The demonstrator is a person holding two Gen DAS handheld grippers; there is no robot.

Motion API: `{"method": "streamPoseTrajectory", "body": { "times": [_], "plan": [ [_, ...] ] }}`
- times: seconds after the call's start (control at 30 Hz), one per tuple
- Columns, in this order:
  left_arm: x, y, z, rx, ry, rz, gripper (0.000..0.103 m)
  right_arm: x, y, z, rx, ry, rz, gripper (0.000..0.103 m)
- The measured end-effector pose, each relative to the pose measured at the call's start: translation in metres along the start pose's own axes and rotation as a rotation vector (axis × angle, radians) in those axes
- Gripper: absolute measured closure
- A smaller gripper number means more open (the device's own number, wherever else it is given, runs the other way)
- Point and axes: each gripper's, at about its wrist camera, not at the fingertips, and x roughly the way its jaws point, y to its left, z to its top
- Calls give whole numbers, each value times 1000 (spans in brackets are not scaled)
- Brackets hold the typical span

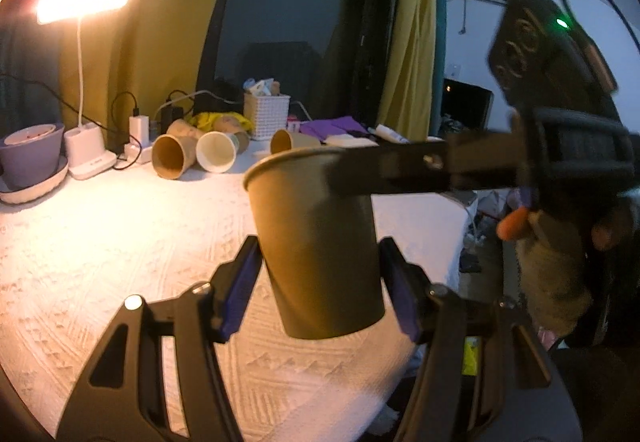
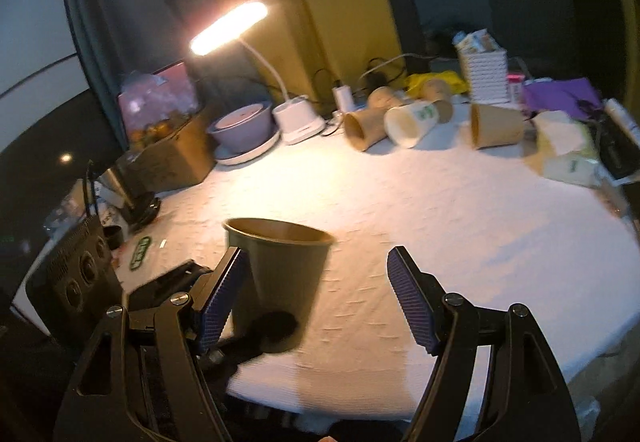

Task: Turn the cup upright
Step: 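Carry the cup with the left gripper while the right gripper grasps it, then open the left gripper and hold the cup upright in the right gripper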

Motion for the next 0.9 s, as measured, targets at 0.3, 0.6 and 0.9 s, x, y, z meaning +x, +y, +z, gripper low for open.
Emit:
{"method": "streamPoseTrajectory", "body": {
  "times": [0.3,0.6,0.9],
  "plan": [
    [-9,-3,-4,25,-47,-13,42,26,5,3,40,87,124,27],
    [-12,-4,-4,36,-53,-32,40,36,7,4,35,131,175,30],
    [-9,-2,-4,32,-28,-30,24,36,3,7,29,118,170,36]
  ]
}}
